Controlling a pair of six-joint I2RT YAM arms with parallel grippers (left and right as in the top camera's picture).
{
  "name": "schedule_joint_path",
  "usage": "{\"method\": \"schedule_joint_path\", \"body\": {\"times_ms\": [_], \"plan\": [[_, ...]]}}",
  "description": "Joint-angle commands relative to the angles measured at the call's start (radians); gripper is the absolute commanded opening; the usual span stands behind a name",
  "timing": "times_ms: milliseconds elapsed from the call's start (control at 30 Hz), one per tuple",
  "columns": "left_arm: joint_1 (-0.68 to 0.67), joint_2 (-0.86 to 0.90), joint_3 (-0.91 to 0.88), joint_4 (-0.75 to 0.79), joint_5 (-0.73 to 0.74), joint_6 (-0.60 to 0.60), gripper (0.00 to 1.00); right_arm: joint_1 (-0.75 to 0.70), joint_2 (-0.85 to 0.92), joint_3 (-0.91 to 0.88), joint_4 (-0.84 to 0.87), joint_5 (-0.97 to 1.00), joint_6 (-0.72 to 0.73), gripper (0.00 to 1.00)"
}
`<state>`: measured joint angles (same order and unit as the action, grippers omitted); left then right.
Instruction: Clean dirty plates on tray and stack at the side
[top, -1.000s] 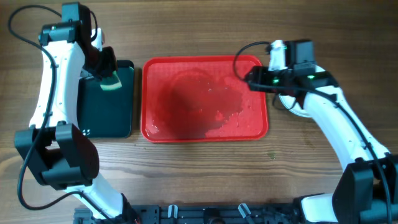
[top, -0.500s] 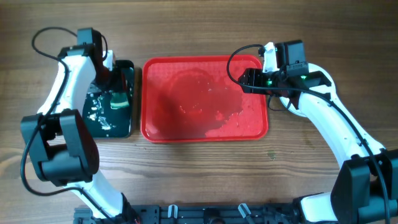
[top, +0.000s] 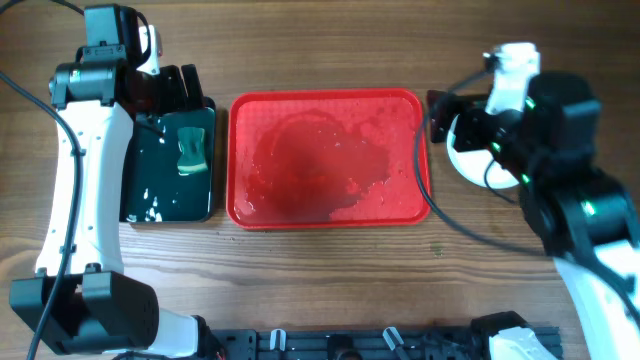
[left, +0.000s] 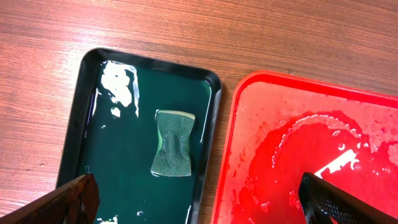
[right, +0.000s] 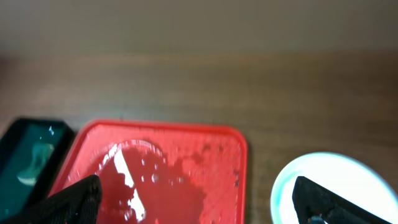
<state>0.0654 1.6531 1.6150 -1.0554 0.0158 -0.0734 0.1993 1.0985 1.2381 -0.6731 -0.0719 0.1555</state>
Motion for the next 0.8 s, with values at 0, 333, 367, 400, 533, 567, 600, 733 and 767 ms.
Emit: {"method": "schedule_joint_path", "body": {"times_ms": [0, 333, 367, 400, 533, 567, 600, 733, 767], "plan": [[-0.001, 0.005, 0.003, -0.001, 0.002, -0.017, 1.0, 0.0, -0.128, 0.019, -0.002, 0.046, 0.008, 1.0], [-0.001, 0.005, 0.003, -0.001, 0.002, -0.017, 1.0, 0.0, -0.145, 0.01, -0.146, 0.084, -0.01, 1.0], [-0.001, 0.005, 0.003, -0.001, 0.002, -0.017, 1.0, -0.011, -0.154, -0.014, -0.126, 0.089, -0.018, 1.0], [-0.001, 0.005, 0.003, -0.001, 0.002, -0.017, 1.0, -0.021, -0.17, -0.038, -0.1, 0.09, -0.026, 1.0], [-0.001, 0.005, 0.003, -0.001, 0.002, -0.017, 1.0, -0.117, -0.48, -0.472, 0.254, 0.062, -0.033, 1.0], [-0.001, 0.005, 0.003, -0.001, 0.002, -0.017, 1.0, -0.143, -0.569, -0.592, 0.335, 0.018, -0.026, 1.0], [-0.001, 0.005, 0.003, -0.001, 0.002, -0.017, 1.0, -0.171, -0.663, -0.711, 0.4, -0.033, -0.016, 1.0], [-0.001, 0.005, 0.003, -0.001, 0.002, -0.017, 1.0, -0.187, -0.928, -1.017, 0.519, -0.068, -0.017, 1.0], [-0.001, 0.005, 0.003, -0.001, 0.002, -0.017, 1.0, -0.187, -0.958, -1.047, 0.523, -0.067, -0.019, 1.0]]}}
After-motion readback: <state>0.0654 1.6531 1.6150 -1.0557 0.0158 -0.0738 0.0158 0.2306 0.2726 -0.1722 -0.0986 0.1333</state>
